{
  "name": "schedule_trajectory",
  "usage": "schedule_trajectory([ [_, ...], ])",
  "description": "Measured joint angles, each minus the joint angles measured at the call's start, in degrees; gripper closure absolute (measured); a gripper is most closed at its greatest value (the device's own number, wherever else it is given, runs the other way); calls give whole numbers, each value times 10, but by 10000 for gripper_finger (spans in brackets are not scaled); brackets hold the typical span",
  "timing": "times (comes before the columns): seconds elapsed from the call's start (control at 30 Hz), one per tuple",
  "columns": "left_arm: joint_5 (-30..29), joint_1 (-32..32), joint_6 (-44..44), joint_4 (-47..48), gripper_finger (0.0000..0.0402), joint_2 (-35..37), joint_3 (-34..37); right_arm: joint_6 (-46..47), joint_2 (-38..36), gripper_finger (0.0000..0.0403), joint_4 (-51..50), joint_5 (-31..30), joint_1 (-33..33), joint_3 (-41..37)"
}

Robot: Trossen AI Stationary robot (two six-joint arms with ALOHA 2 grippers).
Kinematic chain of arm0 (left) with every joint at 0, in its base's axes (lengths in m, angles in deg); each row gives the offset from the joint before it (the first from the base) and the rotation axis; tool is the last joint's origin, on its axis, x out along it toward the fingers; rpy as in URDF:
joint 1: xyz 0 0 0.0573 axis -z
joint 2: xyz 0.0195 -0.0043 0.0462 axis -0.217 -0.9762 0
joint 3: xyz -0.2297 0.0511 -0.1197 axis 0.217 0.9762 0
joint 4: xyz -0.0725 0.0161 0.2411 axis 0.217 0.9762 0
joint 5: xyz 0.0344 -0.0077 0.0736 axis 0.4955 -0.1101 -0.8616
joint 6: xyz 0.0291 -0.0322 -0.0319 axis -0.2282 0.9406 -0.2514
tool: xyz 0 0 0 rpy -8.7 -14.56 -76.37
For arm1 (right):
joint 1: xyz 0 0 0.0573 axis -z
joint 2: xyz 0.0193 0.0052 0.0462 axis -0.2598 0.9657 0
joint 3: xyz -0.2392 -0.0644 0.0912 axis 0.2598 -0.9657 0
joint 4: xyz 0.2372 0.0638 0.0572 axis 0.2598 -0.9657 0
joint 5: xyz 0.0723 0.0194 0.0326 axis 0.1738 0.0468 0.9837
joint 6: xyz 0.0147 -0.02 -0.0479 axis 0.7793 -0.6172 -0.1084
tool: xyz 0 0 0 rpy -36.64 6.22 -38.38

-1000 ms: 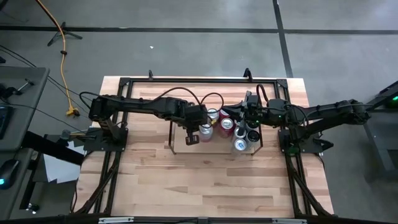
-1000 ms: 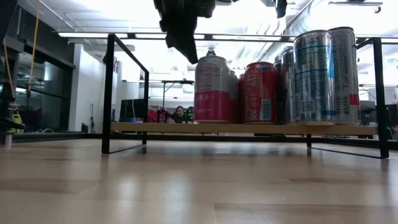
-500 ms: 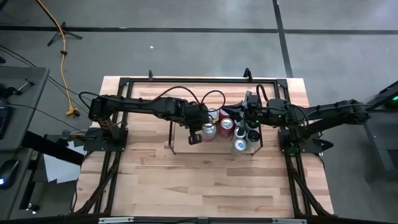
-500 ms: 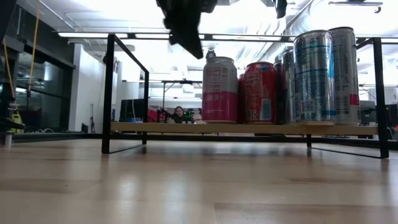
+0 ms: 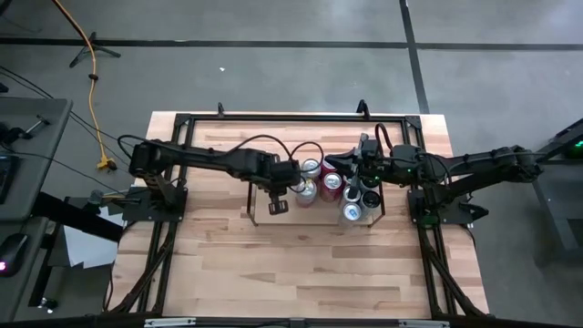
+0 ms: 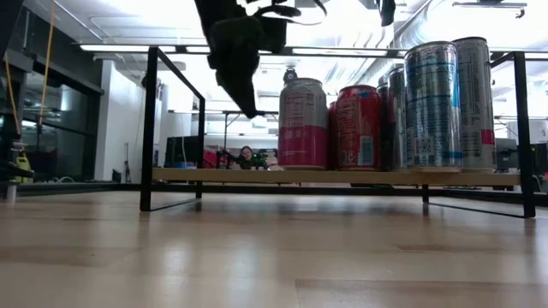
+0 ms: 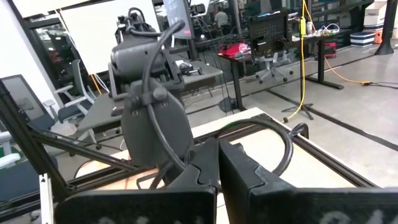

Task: Place canned beverage on shelf
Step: Put the white pink soda can on the shelf aligned with the other white pink soda can

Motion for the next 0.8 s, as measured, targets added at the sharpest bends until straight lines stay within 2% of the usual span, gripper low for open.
schedule_trajectory([
  [0.13,0,0,-1,-55,401,0,18,0,0,402,-1,0,0,0],
  [0.6,22,0,-26,-130,401,0,26,0,0,402,-3,0,0,0],
  [0.8,11,0,-36,-160,402,0,26,0,0,402,-3,0,0,0],
])
